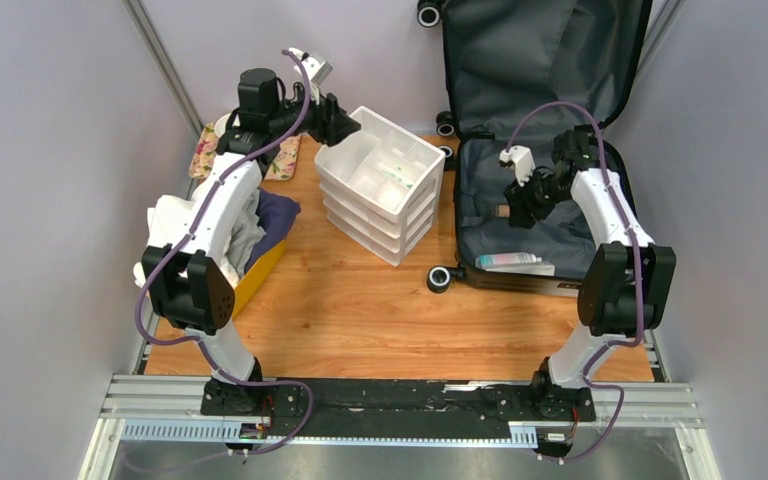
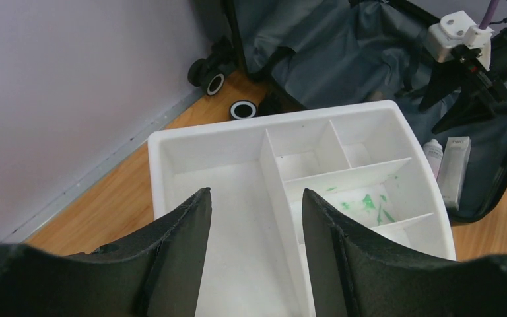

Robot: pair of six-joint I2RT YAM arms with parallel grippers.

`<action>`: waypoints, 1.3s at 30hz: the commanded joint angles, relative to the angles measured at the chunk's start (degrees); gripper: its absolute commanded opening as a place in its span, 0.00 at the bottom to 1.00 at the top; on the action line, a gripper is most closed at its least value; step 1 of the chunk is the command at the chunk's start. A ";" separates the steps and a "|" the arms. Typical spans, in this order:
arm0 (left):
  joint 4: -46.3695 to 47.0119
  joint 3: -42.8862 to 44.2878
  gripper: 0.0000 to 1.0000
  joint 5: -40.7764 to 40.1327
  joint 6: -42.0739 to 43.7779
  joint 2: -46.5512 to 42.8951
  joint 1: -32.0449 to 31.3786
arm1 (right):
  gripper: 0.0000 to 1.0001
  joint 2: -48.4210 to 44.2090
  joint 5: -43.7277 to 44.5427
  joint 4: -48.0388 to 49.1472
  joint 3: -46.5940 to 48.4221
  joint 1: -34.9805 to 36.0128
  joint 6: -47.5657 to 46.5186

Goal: Open, take out, and arrange the luggage

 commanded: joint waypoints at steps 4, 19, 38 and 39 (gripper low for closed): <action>2.80 1.02 0.61 2.43 0.10 0.56 0.04 | 0.57 6.41 5.72 6.71 5.11 3.11 9.02; 4.21 -7.33 0.61 2.60 2.21 -4.37 0.03 | 0.61 20.29 13.11 6.55 13.01 3.37 -11.01; 4.38 -2.24 0.59 5.68 3.62 -0.41 0.04 | 0.00 24.62 13.30 -0.57 18.01 2.76 -10.15; 4.90 -1.80 0.59 5.68 3.53 -0.24 0.04 | 0.00 23.57 11.98 -1.80 19.52 2.50 -8.66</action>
